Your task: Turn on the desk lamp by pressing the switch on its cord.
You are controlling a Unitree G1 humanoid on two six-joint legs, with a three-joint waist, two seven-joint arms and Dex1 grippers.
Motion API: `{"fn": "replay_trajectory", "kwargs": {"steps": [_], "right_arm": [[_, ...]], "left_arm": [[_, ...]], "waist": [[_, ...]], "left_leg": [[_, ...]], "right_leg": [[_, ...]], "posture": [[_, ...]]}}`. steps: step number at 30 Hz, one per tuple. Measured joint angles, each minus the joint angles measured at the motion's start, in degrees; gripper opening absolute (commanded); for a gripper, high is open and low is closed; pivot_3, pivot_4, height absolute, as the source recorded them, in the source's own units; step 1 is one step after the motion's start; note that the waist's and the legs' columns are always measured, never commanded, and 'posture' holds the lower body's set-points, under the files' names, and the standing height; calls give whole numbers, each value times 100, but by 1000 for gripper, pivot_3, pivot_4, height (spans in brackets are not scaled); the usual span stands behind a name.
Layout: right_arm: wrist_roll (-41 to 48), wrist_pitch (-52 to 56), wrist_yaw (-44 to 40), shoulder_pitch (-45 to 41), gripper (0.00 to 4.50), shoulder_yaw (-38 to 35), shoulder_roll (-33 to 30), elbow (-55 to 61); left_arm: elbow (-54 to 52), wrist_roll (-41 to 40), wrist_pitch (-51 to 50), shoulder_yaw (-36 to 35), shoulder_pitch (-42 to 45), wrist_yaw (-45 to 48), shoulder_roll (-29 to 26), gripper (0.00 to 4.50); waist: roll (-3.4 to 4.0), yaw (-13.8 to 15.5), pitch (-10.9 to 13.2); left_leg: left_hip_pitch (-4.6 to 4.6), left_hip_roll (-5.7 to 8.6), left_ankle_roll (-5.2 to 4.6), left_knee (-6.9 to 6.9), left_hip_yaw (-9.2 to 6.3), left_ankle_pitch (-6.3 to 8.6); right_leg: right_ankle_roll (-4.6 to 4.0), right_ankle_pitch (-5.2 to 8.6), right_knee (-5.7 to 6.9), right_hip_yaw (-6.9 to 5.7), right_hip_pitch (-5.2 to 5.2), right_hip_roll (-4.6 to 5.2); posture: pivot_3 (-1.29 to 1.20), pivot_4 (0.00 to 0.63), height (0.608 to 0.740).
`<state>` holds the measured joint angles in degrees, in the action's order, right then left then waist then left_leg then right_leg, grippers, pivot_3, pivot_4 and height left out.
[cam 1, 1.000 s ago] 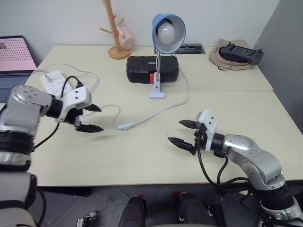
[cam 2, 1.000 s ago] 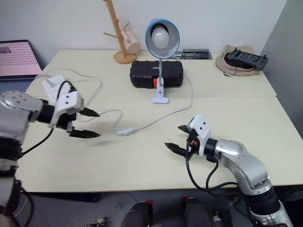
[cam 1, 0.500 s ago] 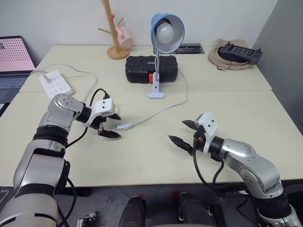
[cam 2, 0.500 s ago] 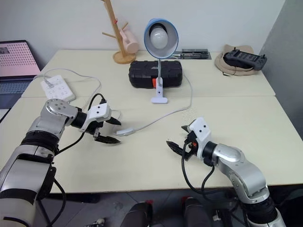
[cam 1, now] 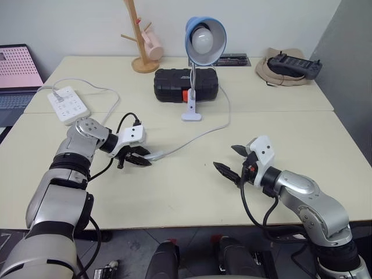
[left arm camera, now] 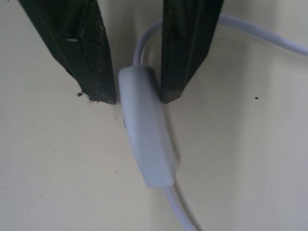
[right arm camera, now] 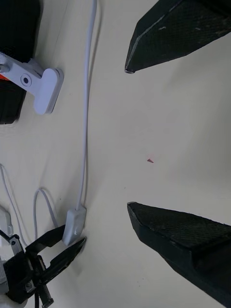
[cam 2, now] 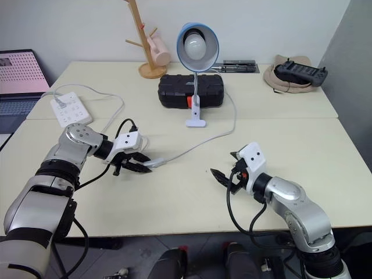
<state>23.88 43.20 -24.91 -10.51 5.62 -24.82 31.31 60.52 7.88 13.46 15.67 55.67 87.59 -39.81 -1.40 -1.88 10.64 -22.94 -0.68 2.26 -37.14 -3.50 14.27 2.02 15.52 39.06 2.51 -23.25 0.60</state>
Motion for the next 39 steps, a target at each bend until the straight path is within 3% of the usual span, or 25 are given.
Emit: {"fn": "replay_trajectory", "kwargs": {"steps": [2, 11, 14, 16, 19, 23, 25, 30, 39], "right_arm": [[2, 4, 7, 0, 4500, -1, 9, 0], [45, 96, 21, -3, 4500, -36, 64, 0], [225, 171, 27, -4, 4500, -194, 147, 0], [550, 377, 10, -25, 4500, -438, 259, 3], [1445, 923, -81, -27, 4500, -1082, 317, -53], [2717, 1509, 22, -31, 4500, -1786, 455, -167], [3954, 1739, 355, -147, 4500, -2112, 640, -280], [6442, 1762, 1294, -429, 4500, -2247, 401, -490], [8572, 1216, 2486, -496, 4500, -1705, -185, -698]], "left_arm": [[14, 18, 68, 0, 0, -70, 0, 424], [42, 5, -45, -35, 5, -45, 14, 406], [-52, -158, -887, -115, 25, 109, 106, 406], [-779, -685, -2401, -140, -12, 308, 225, 406], [-3055, -2060, -5668, -469, -282, 305, 429, 406], [-4473, -3131, -8389, -1308, -275, -442, 885, 406], [-4997, -3541, -9579, -1946, -273, -967, 1315, 406], [-5662, -4489, -10547, -2627, -712, -2099, 1862, 406], [-6009, -6307, -10568, -2964, -1260, -3642, 1937, 406]], "waist": [[0, 0, 0], [0, -1, 0], [0, -3, 0], [-3, 10, 1], [-3, 15, 2], [-1, -43, 2], [-1, -101, 2], [14, -155, -5], [13, -109, -5]], "left_leg": [[0, 0, 0, 0, 0, 0], [1, 0, 0, 0, 0, 0], [1, 0, 0, -2, -1, 0], [-9, 1, 0, -10, -17, 0], [-23, -10, 0, -11, -44, 0], [-7, -1, 0, -6, -49, 0], [-2, 3, 0, -6, -54, 0], [20, -6, 0, 3, -49, 0], [5, 1, 1, -5, -21, -1]], "right_leg": [[0, 0, 0, 0, 0, 0], [0, 0, 2, 0, 1, 0], [0, 0, 2, -1, 2, 0], [0, 0, 2, -12, 4, 0], [0, 0, 2, -25, 7, 28], [1, 0, 3, -13, 9, 32], [0, 0, 8, -15, 10, 19], [-1, 0, 18, -2, 13, 2], [2, -1, 5, 0, 12, 15]], "posture": [[0, 150, 740], [0, 150, 740], [0, 150, 740], [0, 150, 740], [0, 150, 740], [0, 150, 740], [0, 150, 740], [0, 150, 740], [0, 150, 740]]}}
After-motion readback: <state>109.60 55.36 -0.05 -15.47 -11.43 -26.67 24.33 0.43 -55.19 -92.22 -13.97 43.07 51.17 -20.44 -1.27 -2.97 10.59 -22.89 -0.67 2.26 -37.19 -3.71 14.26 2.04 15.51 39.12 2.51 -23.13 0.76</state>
